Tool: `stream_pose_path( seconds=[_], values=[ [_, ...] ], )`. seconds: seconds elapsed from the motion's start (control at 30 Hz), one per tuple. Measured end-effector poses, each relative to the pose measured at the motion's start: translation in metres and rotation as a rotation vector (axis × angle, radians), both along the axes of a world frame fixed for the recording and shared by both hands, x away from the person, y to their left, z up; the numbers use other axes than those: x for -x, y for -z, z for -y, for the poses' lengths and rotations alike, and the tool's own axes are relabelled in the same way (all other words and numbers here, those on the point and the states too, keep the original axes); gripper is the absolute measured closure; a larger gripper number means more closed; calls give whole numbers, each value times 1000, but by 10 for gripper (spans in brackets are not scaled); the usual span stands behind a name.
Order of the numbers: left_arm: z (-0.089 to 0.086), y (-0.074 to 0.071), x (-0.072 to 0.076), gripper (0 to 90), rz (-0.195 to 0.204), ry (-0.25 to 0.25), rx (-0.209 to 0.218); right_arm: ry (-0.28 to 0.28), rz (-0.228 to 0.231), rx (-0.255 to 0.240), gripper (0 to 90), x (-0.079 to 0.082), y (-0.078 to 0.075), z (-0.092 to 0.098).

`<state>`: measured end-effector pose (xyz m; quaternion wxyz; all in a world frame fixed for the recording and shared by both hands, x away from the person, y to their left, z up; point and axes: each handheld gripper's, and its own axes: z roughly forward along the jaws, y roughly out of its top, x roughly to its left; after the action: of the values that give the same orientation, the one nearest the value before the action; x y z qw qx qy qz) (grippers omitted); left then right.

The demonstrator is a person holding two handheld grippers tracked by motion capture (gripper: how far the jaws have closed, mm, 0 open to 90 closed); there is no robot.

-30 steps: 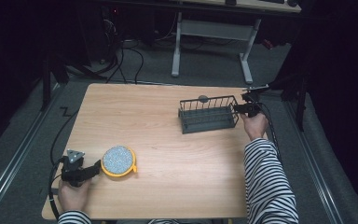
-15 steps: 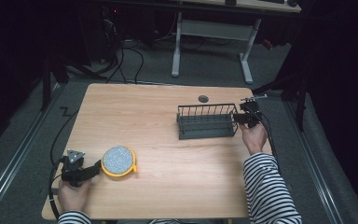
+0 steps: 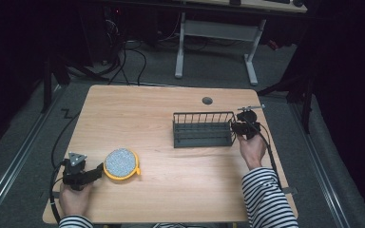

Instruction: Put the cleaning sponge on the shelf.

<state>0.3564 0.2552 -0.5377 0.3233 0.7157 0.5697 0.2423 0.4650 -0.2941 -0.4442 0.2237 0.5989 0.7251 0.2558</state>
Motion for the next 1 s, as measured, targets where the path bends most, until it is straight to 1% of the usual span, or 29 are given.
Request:
stream_pose_path(
  seconds=[0.03, 0.07, 0.1, 0.13, 0.27, 0.3, 0.33, 0.37, 0.4, 0.47, 0.5, 0.53, 0.57, 0.6, 0.63, 0.67, 0.7, 0.73, 0.77, 0.8, 0.87, 0.9, 0.93, 0.97, 1.0],
  values=[
    [0, 0, 0, 254, -1, 0, 1, -4, 8, 9, 805, 7, 1, -3],
    [0, 0, 0, 254, 0, 0, 2, -4, 8, 9, 805, 7, 1, -3],
    [0, 0, 0, 254, 0, 0, 3, -9, 6, -11, 800, 11, 1, -3],
    [0, 0, 0, 253, 0, 0, 3, -9, 1, -16, 797, 13, 1, -3],
    [0, 0, 0, 253, 0, 1, 5, -13, 7, -17, 787, 18, 1, -3],
    [0, 0, 0, 252, 0, 1, 6, -15, 13, -24, 784, 20, 2, -2],
    [0, 0, 0, 252, 0, 1, 7, -9, 17, -41, 759, 21, 2, -1],
    [-1, 0, 0, 252, 0, 1, 8, -9, 17, -41, 759, 21, 2, -1],
    [-1, 0, 0, 252, 0, 1, 9, -8, 16, -51, 736, 22, 3, 0],
    [-1, 0, 0, 252, 0, 1, 10, 0, 18, -62, 641, 22, 2, 3],
    [-1, 0, 0, 252, 0, 1, 10, 7, 31, -81, 553, 24, 1, 7],
    [-1, 0, 0, 252, 0, 1, 10, 7, 31, -81, 553, 24, 1, 7],
    [-1, 0, 0, 253, 0, 1, 10, 4, 48, -109, 488, 27, -2, 11],
    [-1, 0, 0, 253, 0, -1, 10, 4, 48, -109, 488, 27, -2, 11],
    [-1, 0, 0, 254, 1, -1, 9, 2, 78, -127, 460, 32, -7, 15],
    [0, 0, 0, 254, 1, -1, 9, 2, 78, -127, 460, 32, -7, 15],
    [0, 0, 0, 255, 0, -1, 8, -3, 101, -139, 444, 37, -12, 17],
    [0, 0, 0, 255, 1, -1, 8, -3, 101, -139, 444, 37, -12, 17],
    [0, 0, 0, 255, 1, -1, 8, -9, 118, -140, 439, 42, -16, 20],
    [-1, 0, 0, 255, 0, -1, 10, -9, 118, -140, 439, 42, -16, 20],
    [-1, 0, 0, 255, 0, -1, 11, -13, 154, -165, 465, 51, -19, 24],
    [-1, 0, 0, 255, 0, -1, 11, -16, 165, -169, 479, 55, -19, 25],
    [-1, 0, 0, 255, 0, -2, 11, -20, 175, -158, 497, 61, -18, 27],
    [-1, 0, 0, 256, 0, -2, 11, -29, 185, -159, 502, 69, -16, 31],
    [-1, 0, 0, 256, 0, -2, 10, -29, 185, -159, 502, 69, -16, 31]
  ],
)
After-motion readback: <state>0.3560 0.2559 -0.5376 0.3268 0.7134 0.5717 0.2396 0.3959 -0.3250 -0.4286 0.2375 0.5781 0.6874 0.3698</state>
